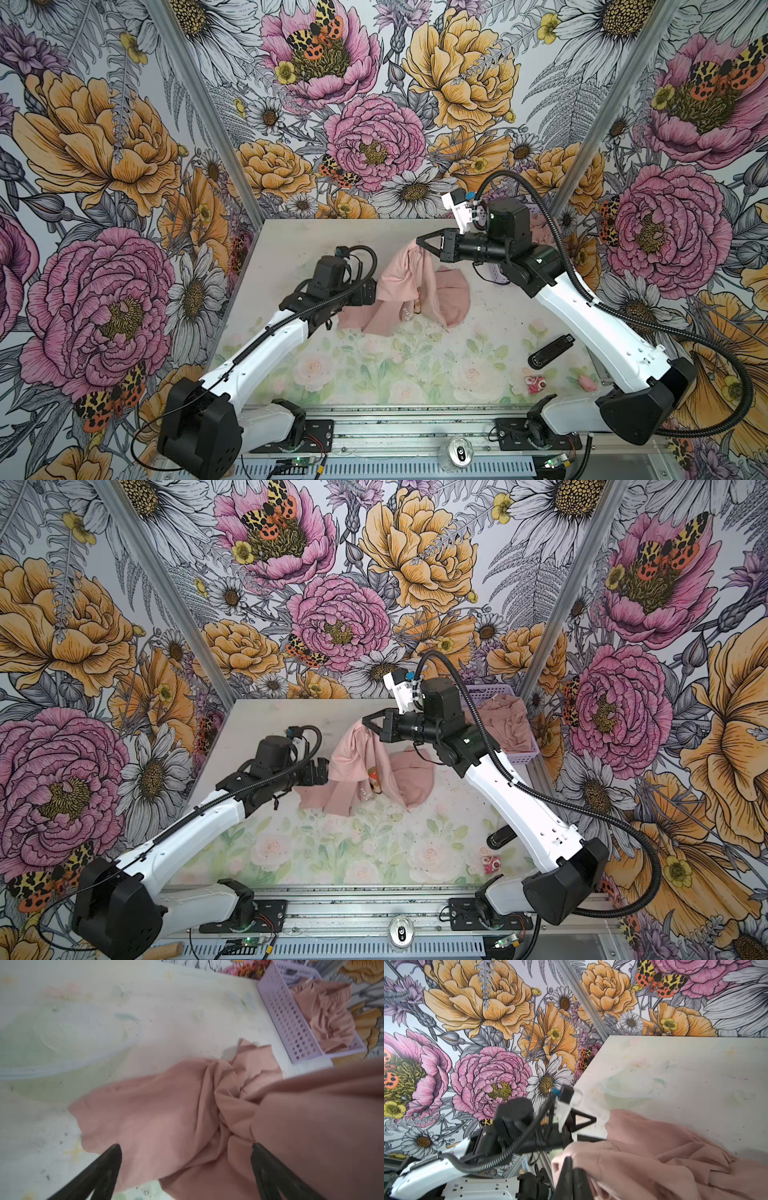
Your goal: Fold and stack the mixed laundry pile
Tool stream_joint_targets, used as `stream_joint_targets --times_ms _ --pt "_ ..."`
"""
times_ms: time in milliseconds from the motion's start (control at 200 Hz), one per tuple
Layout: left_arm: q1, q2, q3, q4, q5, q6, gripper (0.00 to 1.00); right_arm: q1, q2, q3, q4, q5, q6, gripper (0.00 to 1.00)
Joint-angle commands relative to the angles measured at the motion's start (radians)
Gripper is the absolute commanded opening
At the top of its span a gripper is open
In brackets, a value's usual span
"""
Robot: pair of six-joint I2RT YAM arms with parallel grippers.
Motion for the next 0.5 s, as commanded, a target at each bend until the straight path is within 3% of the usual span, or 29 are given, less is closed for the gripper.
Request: stream_joint_targets --times_ms 0,140,260,490 --pt "-0.073 -0.1 -0.084 0.103 -0.114 -0.07 0.98 -0.017 -0.004 0.057 0.096 0.063 0.041 0.0" --pt "-0.134 -0.202 -0.206 0.153 -0.122 -0.101 0.97 -0.023 0.012 0.075 0.119 0.096 0.064 0.0" --pt "-0.155 -0.208 -0.262 0.159 -0.12 -0.106 0.97 -0.032 0.018 0.085 0.125 0.104 0.072 0.0" --pt "-0.111 0.008 -0.266 0.313 -0.092 -0.073 0.99 -0.04 0.013 0.108 0.127 0.101 0.077 0.0"
